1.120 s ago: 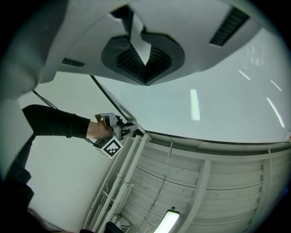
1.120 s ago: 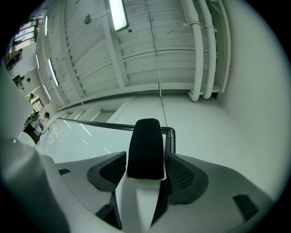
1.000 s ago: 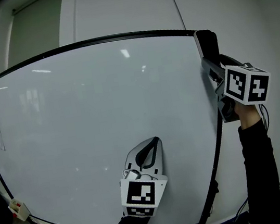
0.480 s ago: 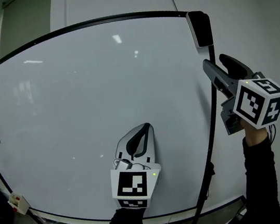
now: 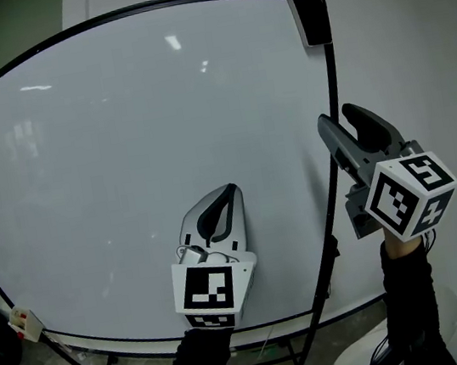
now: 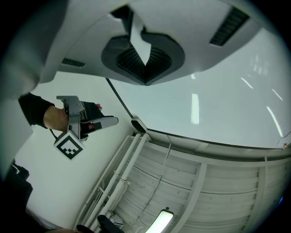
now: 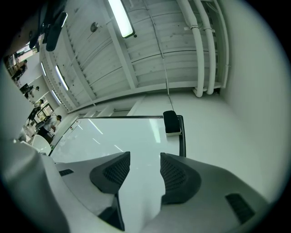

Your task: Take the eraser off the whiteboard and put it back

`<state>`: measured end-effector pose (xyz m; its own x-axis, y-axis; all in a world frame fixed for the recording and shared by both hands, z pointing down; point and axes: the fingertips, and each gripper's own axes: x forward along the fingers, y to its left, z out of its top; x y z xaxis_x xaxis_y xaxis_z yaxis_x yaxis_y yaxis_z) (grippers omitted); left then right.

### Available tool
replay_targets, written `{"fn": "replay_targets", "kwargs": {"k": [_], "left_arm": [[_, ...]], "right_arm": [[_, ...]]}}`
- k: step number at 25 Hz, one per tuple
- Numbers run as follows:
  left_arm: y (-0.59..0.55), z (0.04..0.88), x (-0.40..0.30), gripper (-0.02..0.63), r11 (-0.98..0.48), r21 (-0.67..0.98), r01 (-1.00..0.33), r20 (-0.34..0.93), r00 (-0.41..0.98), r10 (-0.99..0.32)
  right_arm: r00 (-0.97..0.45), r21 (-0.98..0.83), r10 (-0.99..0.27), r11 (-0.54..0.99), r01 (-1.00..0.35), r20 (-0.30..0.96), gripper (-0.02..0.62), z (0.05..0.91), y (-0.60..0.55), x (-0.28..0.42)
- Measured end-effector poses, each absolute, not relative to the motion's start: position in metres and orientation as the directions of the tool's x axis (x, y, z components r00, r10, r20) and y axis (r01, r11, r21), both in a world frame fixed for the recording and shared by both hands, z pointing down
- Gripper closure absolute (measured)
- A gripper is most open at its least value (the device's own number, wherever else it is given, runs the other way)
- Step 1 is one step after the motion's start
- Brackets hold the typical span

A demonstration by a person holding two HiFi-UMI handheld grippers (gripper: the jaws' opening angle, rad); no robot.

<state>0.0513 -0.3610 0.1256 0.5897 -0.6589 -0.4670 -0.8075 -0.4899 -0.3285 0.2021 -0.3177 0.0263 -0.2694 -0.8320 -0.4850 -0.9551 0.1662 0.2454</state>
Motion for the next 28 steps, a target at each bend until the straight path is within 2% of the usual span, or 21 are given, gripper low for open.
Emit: {"fn": "replay_targets", "kwargs": {"k": [4, 8, 13, 23, 28], "left_arm": [[-0.354, 0.133, 0.047, 0.600, -0.493, -0.331, -0.805, -0.456, 0.594, -0.663], [-0.346, 0.142, 0.043, 0.601, -0.501, -0.334, -0.798, -0.440, 0.603, -0.665], [-0.336, 0.153, 0.034, 0.600, -0.516, -0.323, -0.793, -0.426, 0.609, -0.669], [-0.311, 0.179, 0.010, 0.600, -0.548, -0.289, -0.785, -0.400, 0.619, -0.676], [-0.294, 0.197, 0.000, 0.600, -0.571, -0.273, -0.775, -0.369, 0.632, -0.682]], "right_arm": [[-0.260, 0.257, -0.842, 0.150, -0.955, -0.472, 0.396, 0.044, -0.310, 0.194], [-0.212, 0.289, -0.860, 0.079, -0.954, -0.465, 0.470, 0.066, -0.304, 0.190], [-0.175, 0.300, -0.874, 0.036, -0.953, -0.453, 0.523, 0.093, -0.296, 0.183], [-0.102, 0.206, -0.890, 0.009, -0.978, -0.445, 0.578, 0.139, -0.261, 0.175], [-0.070, 0.176, -0.904, -0.006, -0.984, -0.422, 0.583, 0.167, -0.236, 0.165]]}}
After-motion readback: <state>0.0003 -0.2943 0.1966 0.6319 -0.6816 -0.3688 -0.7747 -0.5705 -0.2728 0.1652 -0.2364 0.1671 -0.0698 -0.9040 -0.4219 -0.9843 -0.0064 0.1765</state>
